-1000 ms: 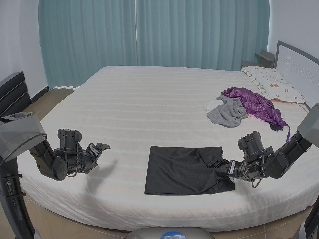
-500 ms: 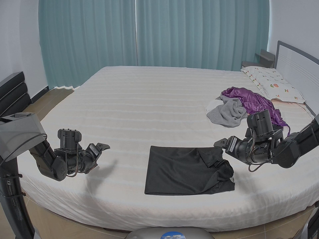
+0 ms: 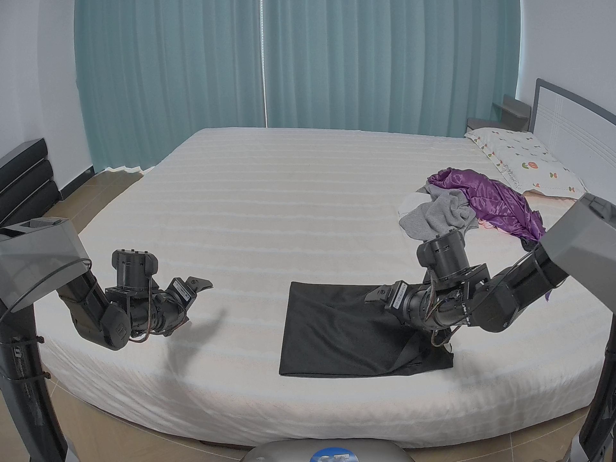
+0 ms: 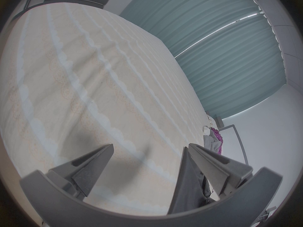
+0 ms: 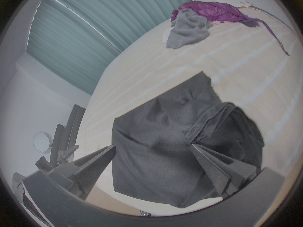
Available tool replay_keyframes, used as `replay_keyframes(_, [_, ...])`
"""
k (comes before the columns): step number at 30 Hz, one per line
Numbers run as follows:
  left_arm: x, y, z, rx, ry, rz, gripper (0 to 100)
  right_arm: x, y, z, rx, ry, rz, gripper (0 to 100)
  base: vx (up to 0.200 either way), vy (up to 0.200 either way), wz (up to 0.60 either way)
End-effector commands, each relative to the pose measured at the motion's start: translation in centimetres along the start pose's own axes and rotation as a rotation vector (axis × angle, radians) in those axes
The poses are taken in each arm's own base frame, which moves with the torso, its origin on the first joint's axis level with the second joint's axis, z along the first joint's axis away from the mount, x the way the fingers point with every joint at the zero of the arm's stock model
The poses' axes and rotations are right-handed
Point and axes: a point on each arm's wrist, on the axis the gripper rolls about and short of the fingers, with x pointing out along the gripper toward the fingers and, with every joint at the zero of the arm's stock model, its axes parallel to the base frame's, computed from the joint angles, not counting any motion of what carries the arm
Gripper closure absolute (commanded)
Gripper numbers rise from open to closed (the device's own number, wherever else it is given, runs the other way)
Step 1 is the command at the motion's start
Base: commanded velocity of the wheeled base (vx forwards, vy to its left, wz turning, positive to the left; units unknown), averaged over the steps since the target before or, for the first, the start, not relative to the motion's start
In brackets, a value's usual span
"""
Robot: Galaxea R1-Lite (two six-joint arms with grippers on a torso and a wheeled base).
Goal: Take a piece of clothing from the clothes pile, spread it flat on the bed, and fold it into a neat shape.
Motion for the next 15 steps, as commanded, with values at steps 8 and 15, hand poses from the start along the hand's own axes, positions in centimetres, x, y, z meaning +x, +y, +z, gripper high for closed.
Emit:
replay_keyframes(8, [0.2, 0.2, -0.2, 0.000, 0.007, 0.008, 0, 4.3, -2.2, 1.3, 0.024, 0.001, -0.081, 0, 0.000, 0.000, 0.00])
replay_keyframes(15, [0.2, 0.2, -0.1, 0.000, 0.006, 0.007, 0, 5.8, -6.5, 6.5, 0.065, -0.129, -0.182, 0, 0.000, 0.000, 0.00])
